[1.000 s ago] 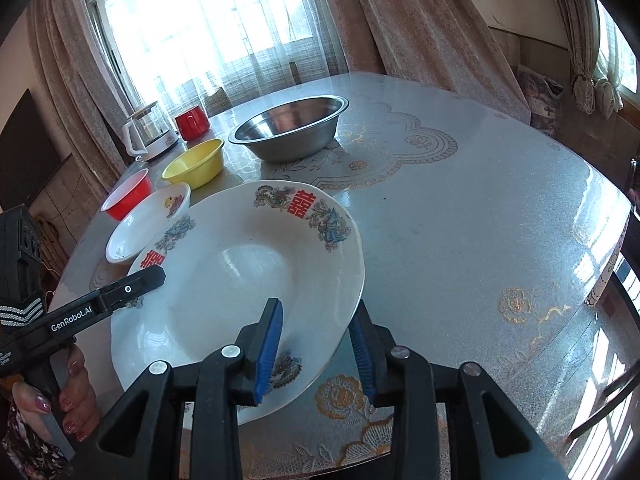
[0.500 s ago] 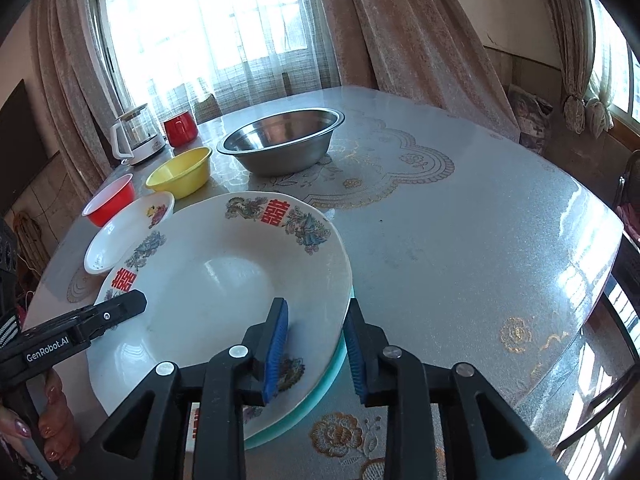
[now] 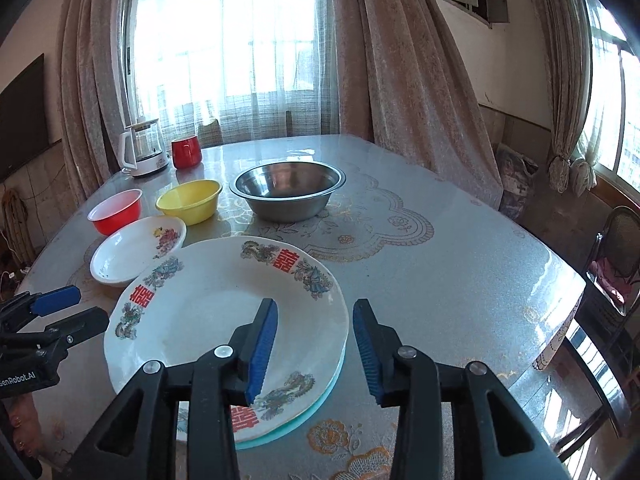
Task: Organize plates and bowls
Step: 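Lower the large plate onto the teal plate and open the left tool, then move the left tool to the rose-patterned white plate and grasp its rim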
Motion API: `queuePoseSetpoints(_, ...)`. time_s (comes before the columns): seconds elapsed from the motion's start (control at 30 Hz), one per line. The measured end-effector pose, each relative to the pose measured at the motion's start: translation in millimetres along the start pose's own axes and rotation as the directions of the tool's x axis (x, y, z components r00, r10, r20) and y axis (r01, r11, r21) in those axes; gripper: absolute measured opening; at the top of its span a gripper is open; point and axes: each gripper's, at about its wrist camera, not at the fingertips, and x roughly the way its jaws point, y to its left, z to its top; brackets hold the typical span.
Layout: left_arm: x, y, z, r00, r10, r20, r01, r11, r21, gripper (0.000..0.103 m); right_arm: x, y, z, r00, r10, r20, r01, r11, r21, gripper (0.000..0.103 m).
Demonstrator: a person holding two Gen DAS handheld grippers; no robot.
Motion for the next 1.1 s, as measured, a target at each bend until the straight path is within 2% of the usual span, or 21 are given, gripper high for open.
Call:
queuePoseSetpoints(0.13,16.5,44.0,17.5,0.995,0.095,-0.026,-0.097,0.989,-0.113,0.083,10.1,18.8,16.5,0.994,0.108,-0.032,-0.107,0.994,0.012,0.04)
queuePoseSetpoints(0.23,38.3,79.8,27.4,0.989,0.119,-0.086,-0.136,0.966,-0.222,0.082,27.9,37.4,30.0,0.97,0.213,-0.114,-0.21,0.977,0.037,0.042)
queuePoseSetpoints(0.33,56.1,106.6,29.8,0.981,0.136,-0.136,-0.171,0.941,-0.291,0.082,41.7,65.2,43.4,0.964,0.22,-0.151,-0.227,0.974,-0.029,0.042)
queuePoseSetpoints(0.43,66.6,119.9,24.8,0.982,0.121,-0.145,-0.161,0.938,-0.306,0.081,57.6,83.1,57.0,0.955,0.243,-0.172,-0.253,0.967,-0.037,0.042)
queuePoseSetpoints(0.47,67.5,121.3,23.4,0.984,0.111,-0.142,-0.15,0.941,-0.302,0.077,64.7,88.4,61.6,0.95,0.251,-0.186,-0.262,0.965,-0.033,0.042)
queuePoseSetpoints(0.53,67.5,121.5,24.5,0.99,0.057,-0.131,-0.094,0.95,-0.296,0.07,79.6,100.6,70.3,0.949,0.233,-0.213,-0.249,0.967,-0.052,0.042)
queuePoseSetpoints(0.6,66.8,120.4,27.0,0.993,0.029,-0.112,-0.061,0.953,-0.298,0.069,94.0,112.1,78.1,0.95,0.215,-0.227,-0.237,0.969,-0.073,0.042)
queuePoseSetpoints(0.73,67.1,119.9,30.6,0.993,0.043,-0.106,-0.072,0.954,-0.292,0.068,127.7,133.3,87.8,0.94,0.197,-0.28,-0.228,0.97,-0.083,0.042)
queuePoseSetpoints(0.83,70.6,121.9,30.6,0.993,0.016,-0.12,-0.052,0.952,-0.301,0.067,149.2,142.7,91.0,0.933,0.172,-0.316,-0.206,0.975,-0.079,0.042)
queuePoseSetpoints(0.93,75.2,121.8,30.6,0.99,0.019,-0.141,-0.06,0.955,-0.29,0.067,166.3,146.9,94.0,0.923,0.159,-0.352,-0.199,0.977,-0.08,0.042)
queuePoseSetpoints(1.1,77.1,119.7,31.0,0.99,0.008,-0.143,-0.048,0.959,-0.278,0.065,192.2,147.2,91.9,0.89,0.176,-0.42,-0.212,0.977,-0.038,0.041)
